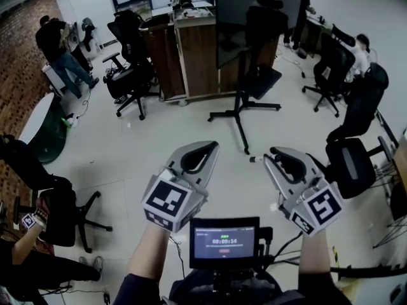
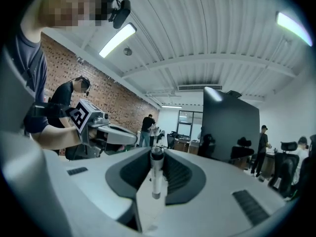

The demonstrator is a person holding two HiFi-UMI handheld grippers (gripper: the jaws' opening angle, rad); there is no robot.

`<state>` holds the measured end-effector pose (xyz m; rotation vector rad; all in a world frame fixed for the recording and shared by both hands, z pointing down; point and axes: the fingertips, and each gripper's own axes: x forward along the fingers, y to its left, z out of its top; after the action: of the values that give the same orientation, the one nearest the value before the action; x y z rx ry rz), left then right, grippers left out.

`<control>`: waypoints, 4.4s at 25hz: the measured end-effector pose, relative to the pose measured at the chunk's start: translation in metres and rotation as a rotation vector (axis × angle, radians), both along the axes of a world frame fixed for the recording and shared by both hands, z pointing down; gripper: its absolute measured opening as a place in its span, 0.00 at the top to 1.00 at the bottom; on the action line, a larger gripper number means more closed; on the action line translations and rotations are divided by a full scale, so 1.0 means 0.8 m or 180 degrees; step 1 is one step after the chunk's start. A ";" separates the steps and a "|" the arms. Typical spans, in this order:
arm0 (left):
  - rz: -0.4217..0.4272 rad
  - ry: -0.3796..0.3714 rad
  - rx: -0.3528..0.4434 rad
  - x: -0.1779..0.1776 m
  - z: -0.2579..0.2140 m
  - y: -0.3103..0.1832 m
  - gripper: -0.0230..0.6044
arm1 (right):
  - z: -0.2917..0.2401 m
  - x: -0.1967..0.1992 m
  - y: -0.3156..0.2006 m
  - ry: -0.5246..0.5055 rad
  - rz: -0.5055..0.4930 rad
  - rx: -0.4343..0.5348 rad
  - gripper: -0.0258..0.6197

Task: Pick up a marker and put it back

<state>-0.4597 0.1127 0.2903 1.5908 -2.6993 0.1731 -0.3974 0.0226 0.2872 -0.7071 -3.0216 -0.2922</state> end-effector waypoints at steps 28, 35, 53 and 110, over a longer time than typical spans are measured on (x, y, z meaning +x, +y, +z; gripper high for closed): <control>0.0295 0.0145 -0.0050 -0.312 0.014 -0.086 0.96 | -0.004 -0.308 -0.055 0.0061 -0.0016 -0.0101 0.82; 0.0860 0.0170 -0.0061 -0.367 0.017 -0.127 0.96 | -0.007 -0.355 -0.073 0.0110 0.0479 -0.0026 0.82; 0.1866 0.0165 0.0091 -0.290 0.009 -0.318 0.96 | -0.011 -0.263 -0.211 0.0059 0.1528 -0.0085 0.82; 0.4702 0.0192 -0.0219 0.070 0.059 -0.636 0.96 | 0.053 0.076 -0.443 0.0086 0.4265 -0.0438 0.82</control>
<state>-0.4033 -0.3964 0.3376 2.9923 -0.9163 0.1724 -0.3364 -0.3318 0.3296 1.2735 -2.7280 -0.0031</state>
